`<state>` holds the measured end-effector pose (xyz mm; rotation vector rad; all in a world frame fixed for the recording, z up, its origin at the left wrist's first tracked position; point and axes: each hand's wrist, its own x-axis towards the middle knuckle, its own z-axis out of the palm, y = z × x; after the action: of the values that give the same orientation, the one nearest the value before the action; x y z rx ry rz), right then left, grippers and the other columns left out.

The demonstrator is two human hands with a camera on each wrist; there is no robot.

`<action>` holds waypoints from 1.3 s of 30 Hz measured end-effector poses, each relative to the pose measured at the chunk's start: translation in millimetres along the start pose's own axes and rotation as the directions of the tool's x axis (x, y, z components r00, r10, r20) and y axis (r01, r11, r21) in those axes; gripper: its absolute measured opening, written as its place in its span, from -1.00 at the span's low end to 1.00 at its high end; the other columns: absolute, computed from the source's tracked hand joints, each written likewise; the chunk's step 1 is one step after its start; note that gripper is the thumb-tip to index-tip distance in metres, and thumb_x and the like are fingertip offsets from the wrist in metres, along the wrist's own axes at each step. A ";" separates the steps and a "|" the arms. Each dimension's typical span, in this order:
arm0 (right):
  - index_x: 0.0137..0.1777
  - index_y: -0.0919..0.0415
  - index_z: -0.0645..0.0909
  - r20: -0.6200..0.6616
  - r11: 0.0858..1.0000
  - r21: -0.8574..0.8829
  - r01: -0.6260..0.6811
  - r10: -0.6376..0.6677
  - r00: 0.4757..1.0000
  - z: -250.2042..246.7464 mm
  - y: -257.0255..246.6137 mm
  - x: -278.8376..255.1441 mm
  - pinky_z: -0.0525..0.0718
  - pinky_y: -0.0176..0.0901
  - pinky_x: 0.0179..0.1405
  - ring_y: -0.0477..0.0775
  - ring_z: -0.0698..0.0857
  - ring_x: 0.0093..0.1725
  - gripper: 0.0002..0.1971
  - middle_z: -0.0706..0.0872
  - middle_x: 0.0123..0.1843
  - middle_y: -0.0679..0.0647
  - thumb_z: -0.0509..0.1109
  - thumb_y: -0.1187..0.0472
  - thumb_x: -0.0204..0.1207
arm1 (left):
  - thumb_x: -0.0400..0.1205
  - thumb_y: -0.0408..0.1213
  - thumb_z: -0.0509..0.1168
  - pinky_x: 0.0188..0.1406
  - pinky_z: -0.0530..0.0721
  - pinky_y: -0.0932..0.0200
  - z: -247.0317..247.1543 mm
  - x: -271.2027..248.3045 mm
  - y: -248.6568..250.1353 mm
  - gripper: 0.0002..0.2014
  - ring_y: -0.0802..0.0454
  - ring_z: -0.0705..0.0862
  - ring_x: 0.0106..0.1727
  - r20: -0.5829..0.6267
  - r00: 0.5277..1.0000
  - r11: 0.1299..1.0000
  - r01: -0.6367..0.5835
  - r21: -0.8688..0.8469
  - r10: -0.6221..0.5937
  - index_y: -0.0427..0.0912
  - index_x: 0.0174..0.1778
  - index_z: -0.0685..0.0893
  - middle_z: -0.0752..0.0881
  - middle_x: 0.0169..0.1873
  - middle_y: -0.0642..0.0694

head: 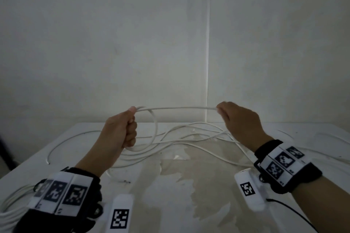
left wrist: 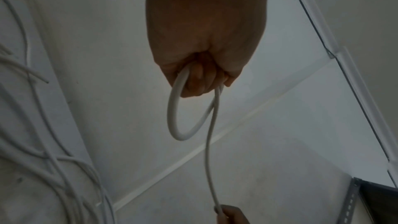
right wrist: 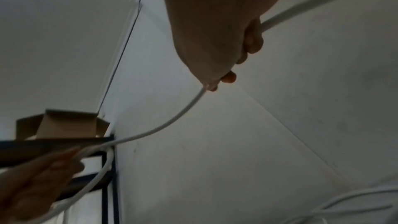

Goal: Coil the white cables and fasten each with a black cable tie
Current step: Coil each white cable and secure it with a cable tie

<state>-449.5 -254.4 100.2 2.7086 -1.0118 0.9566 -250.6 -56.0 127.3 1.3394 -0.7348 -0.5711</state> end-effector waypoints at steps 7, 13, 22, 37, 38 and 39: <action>-0.34 0.07 0.63 0.076 0.860 -0.213 0.463 -0.458 0.886 31.4 -49.9 -13.6 0.08 -0.35 -0.61 -0.01 0.56 -0.64 -0.66 0.61 -0.40 -0.03 0.72 0.25 -0.04 | 0.72 -0.19 0.08 -0.73 0.12 0.42 6.4 6.6 -9.1 -0.60 0.20 0.10 -0.73 -0.045 0.999 1.000 -0.009 0.010 0.009 -0.07 -0.46 0.23 0.18 -0.74 0.12; -0.27 0.03 0.67 -0.050 0.758 -0.134 0.638 -0.648 0.760 31.8 -82.6 -24.2 0.05 -0.33 -0.62 -0.04 0.54 -0.60 -0.76 0.61 -0.41 -0.09 0.66 0.22 0.12 | 0.75 -0.12 -0.02 -0.75 0.19 0.38 23.5 3.9 -11.4 -0.61 0.20 0.13 -0.71 -0.081 0.994 0.997 -0.078 0.015 0.079 -0.08 -0.44 0.23 0.20 -0.74 0.13; -0.25 0.07 0.66 -0.189 0.747 0.016 0.665 -0.651 0.735 18.1 -100.2 -27.9 0.14 -0.35 -0.65 -0.01 0.56 -0.57 -0.94 0.62 -0.41 -0.08 0.37 0.20 0.42 | 0.76 -0.18 -0.08 -0.63 0.27 0.35 42.0 1.1 -24.0 -0.60 0.19 0.20 -0.64 -0.011 0.992 0.988 -0.127 0.089 0.128 -0.13 -0.43 0.27 0.25 -0.66 0.10; -0.24 0.15 0.55 -0.112 0.744 0.568 0.351 -0.352 0.929 -10.6 -71.7 -7.0 0.40 -0.36 -0.40 -0.13 0.47 -0.41 -0.78 0.52 -0.38 -0.17 0.41 0.00 0.39 | 0.75 -0.15 -0.06 -0.64 0.25 0.34 61.7 -21.6 -31.3 -0.60 0.17 0.26 -0.63 0.292 0.956 0.971 -0.078 0.227 0.009 -0.16 -0.40 0.41 0.40 -0.63 0.06; -0.22 0.19 0.58 -0.130 0.738 0.568 0.364 -0.356 0.925 -12.0 -69.1 -4.4 0.42 -0.34 -0.39 -0.10 0.47 -0.39 -0.76 0.55 -0.35 -0.12 0.39 0.00 0.40 | 0.75 -0.15 -0.06 -0.65 0.23 0.35 62.0 -21.2 -28.3 -0.60 0.18 0.23 -0.65 0.296 0.955 0.978 -0.039 0.205 -0.024 -0.16 -0.41 0.39 0.37 -0.64 0.05; -0.21 0.22 0.61 -0.148 0.730 0.579 0.362 -0.343 0.928 -12.6 -65.9 -1.9 0.44 -0.30 -0.38 -0.08 0.49 -0.37 -0.75 0.58 -0.33 -0.08 0.39 0.00 0.40 | 0.74 -0.14 -0.07 -0.67 0.21 0.36 62.1 -20.6 -25.7 -0.59 0.18 0.21 -0.66 0.301 0.952 0.984 0.001 0.177 -0.055 -0.16 -0.42 0.37 0.34 -0.65 0.05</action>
<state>-416.4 -198.6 117.3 3.1795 -0.1439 1.4169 -309.8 -85.2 103.3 1.4415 -1.0394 -0.7617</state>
